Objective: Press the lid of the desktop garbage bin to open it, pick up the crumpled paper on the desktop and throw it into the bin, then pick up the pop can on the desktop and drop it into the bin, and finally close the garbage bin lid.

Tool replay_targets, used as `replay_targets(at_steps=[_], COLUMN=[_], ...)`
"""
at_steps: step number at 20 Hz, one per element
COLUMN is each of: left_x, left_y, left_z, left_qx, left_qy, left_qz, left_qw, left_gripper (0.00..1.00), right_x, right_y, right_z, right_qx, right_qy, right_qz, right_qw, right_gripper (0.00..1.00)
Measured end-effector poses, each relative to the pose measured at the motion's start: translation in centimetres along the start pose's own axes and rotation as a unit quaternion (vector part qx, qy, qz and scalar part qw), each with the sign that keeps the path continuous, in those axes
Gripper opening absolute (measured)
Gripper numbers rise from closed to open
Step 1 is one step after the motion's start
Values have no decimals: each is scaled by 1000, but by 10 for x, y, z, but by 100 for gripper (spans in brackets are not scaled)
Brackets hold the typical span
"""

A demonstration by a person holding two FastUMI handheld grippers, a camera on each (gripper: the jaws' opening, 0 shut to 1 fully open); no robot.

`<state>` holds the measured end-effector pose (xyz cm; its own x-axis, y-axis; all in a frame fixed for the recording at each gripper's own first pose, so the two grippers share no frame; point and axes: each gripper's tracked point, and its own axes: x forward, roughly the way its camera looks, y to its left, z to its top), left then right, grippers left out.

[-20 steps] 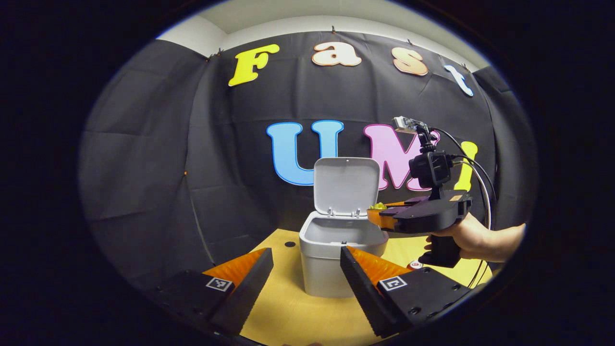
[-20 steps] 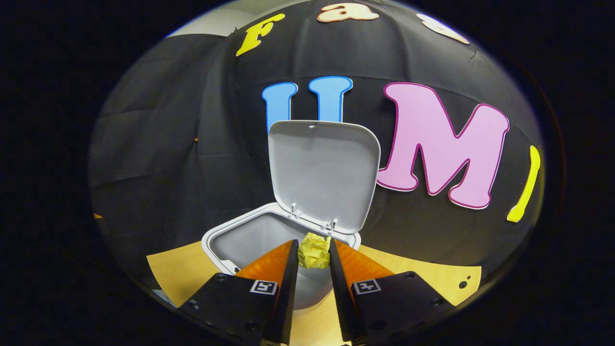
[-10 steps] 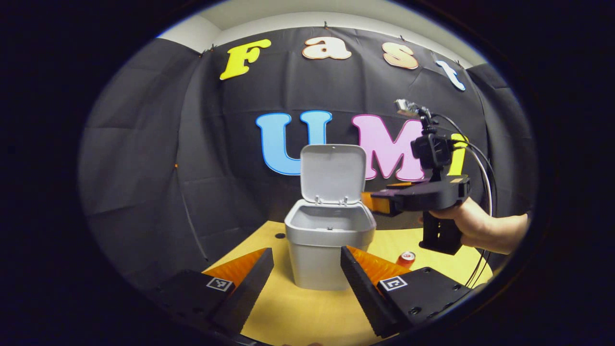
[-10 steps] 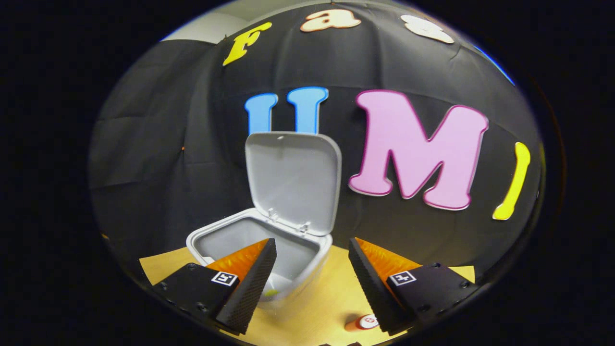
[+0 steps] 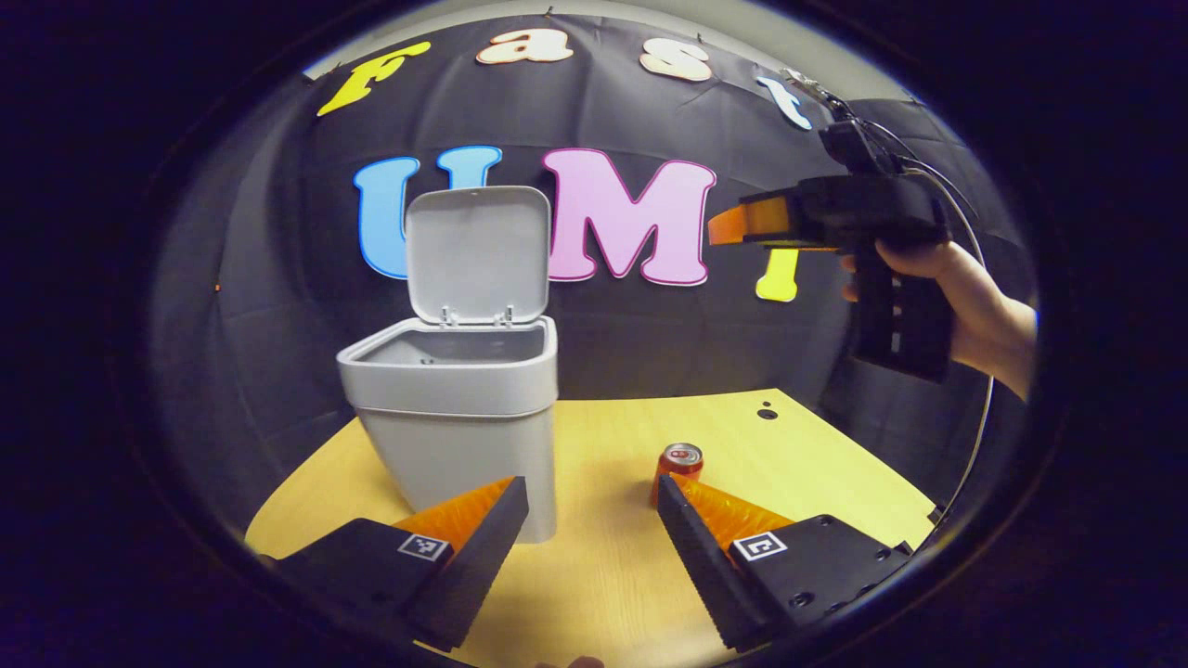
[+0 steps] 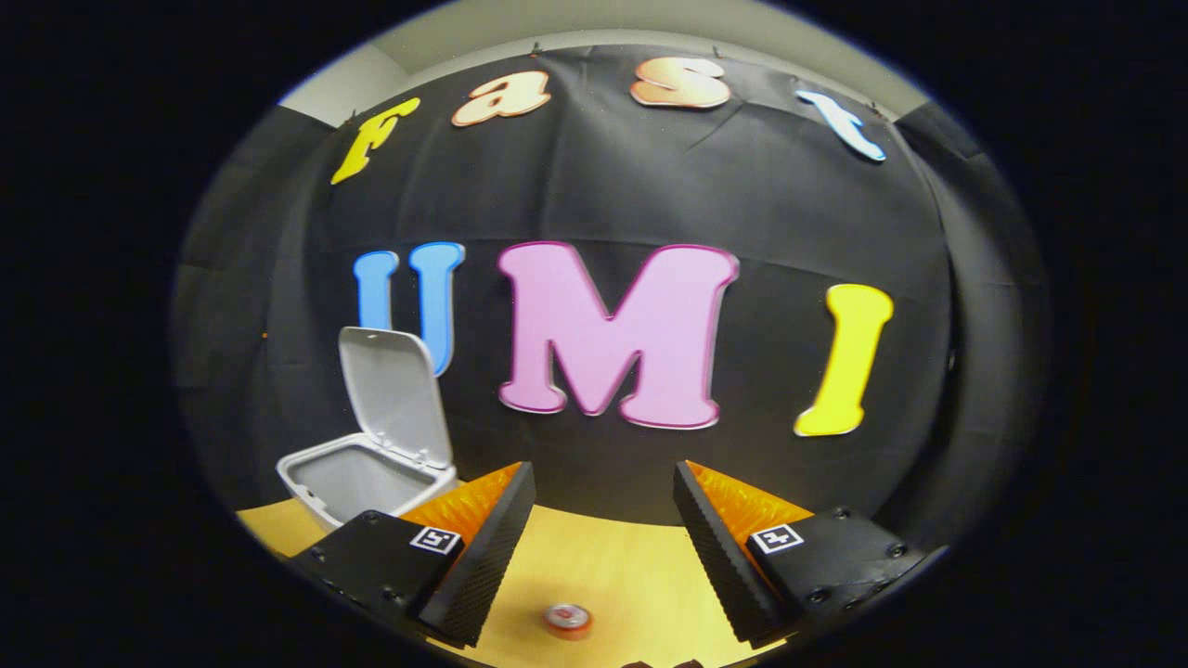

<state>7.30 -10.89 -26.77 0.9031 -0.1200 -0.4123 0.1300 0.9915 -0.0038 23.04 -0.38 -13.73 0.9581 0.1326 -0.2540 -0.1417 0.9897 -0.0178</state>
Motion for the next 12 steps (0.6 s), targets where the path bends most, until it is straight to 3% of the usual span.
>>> replay_targets(at_steps=[6, 12], left_x=[87, 165], left_y=[-58, -79], left_z=[-49, -88], left_qx=[3, 30], left_qy=[31, 53], left_qz=[-57, -87], left_qw=[998, 994], left_gripper=[95, 95], right_x=[-34, -60], right_y=[-109, -174], right_z=[-17, -55], right_qx=[-25, -17], right_qy=[-8, 12], right_qz=[-103, -180], right_qw=[994, 983], right_gripper=[97, 97])
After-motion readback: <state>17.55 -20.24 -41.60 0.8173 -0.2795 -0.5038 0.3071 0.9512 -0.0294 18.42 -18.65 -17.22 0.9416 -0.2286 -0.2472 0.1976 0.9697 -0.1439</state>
